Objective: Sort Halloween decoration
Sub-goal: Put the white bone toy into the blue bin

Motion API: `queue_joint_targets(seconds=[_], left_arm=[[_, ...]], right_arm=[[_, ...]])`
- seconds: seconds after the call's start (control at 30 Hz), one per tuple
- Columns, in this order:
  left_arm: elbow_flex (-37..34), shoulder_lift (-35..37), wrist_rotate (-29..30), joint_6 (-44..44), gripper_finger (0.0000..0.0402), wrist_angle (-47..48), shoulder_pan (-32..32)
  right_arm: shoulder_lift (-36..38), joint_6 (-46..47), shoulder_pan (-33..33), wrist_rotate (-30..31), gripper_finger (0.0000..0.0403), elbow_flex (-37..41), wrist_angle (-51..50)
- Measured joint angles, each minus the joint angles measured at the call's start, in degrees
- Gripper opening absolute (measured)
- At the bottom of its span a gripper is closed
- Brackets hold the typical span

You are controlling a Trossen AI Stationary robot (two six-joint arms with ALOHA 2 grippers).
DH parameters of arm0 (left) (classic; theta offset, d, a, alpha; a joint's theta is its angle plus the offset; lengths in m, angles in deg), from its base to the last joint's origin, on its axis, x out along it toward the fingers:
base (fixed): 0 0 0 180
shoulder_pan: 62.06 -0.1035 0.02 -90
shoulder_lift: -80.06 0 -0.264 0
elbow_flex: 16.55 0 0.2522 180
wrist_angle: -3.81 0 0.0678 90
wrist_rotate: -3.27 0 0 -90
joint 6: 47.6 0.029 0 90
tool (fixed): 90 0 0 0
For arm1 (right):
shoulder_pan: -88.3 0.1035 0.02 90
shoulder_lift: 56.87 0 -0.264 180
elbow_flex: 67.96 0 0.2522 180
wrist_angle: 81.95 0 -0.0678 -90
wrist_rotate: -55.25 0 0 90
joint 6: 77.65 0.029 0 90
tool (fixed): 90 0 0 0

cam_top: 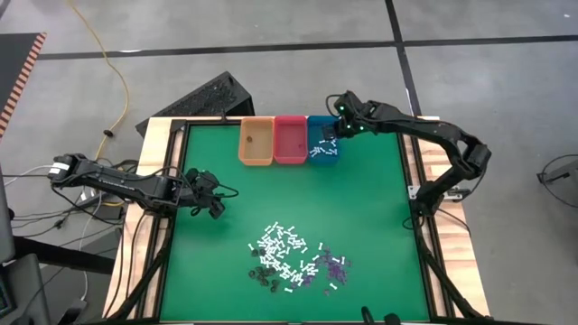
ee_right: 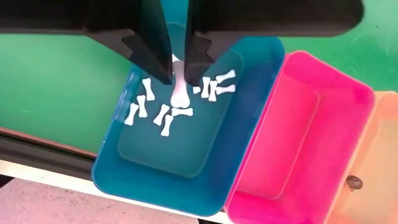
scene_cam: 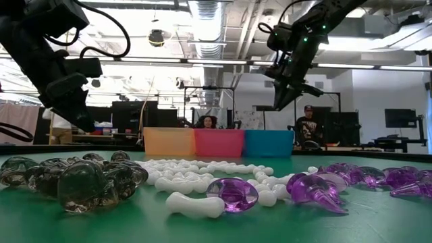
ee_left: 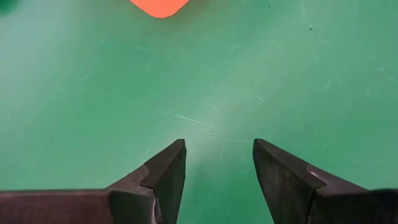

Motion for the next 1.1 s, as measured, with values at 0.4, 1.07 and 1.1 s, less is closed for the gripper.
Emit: queue_joint_targets(seconds=[0.4,1.07,1.1], left_arm=[[0.0,0.0,-0.02,-0.46,0.0179,-0.17,0.01],[0.0,0.0,-0.03,-0.52,0.0179,-0.2,0.01],[0.0,0.0,-0.04,-0.52,0.0179,-0.2,0.01]], right_arm=[[0.0,-0.01,0.01,-0.09,0.0108,0.0,0.0],[3.09,-0.4,13.34,-26.56,0.0111,-0.04,24.34],[3.58,-1.45,14.61,-27.63,0.0111,-0.04,26.47]])
